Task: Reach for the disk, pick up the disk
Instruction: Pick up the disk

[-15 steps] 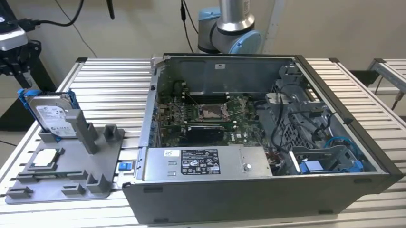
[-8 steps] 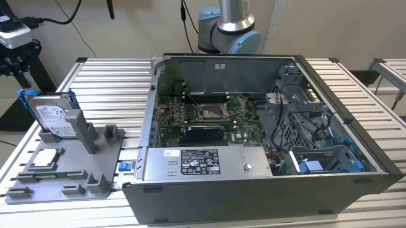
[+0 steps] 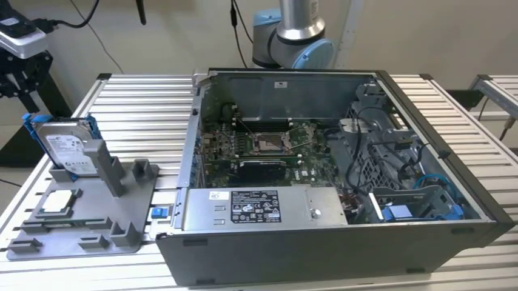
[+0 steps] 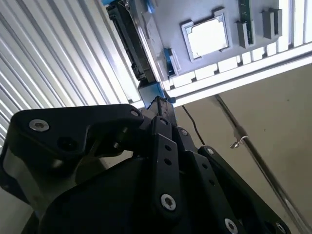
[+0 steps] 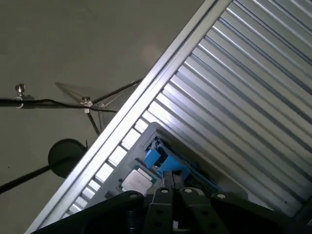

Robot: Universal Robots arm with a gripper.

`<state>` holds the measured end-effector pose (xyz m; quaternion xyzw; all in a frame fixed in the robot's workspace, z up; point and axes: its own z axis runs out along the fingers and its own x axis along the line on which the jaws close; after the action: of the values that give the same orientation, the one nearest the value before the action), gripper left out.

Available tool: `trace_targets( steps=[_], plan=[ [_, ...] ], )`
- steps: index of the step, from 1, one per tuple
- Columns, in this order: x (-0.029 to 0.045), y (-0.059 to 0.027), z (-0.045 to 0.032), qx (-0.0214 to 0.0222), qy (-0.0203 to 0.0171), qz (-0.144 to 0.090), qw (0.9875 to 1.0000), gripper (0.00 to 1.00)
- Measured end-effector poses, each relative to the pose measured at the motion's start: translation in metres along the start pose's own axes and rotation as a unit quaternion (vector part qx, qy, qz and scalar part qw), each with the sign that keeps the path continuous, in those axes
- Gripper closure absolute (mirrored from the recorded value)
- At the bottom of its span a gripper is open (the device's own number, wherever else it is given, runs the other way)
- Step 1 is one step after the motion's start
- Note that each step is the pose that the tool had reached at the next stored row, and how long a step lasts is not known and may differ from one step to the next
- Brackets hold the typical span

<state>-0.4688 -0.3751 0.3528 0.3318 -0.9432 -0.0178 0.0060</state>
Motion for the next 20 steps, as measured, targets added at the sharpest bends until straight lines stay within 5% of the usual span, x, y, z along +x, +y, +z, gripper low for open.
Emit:
trace_targets(
  steps=[5,10,15,20],
  plan=[
    [0.0001,0.0,0.0,0.0,0.0015,-0.042,0.9991,1.0],
    [0.0001,0.0001,0.0,0.0001,0.003,-0.083,0.9965,1.0],
    [0.0002,0.0002,0.0,0.0001,0.0045,-0.125,0.9921,1.0],
    [0.0002,0.0002,0.0,0.0003,0.0059,-0.168,0.9857,1.0]
  ],
)
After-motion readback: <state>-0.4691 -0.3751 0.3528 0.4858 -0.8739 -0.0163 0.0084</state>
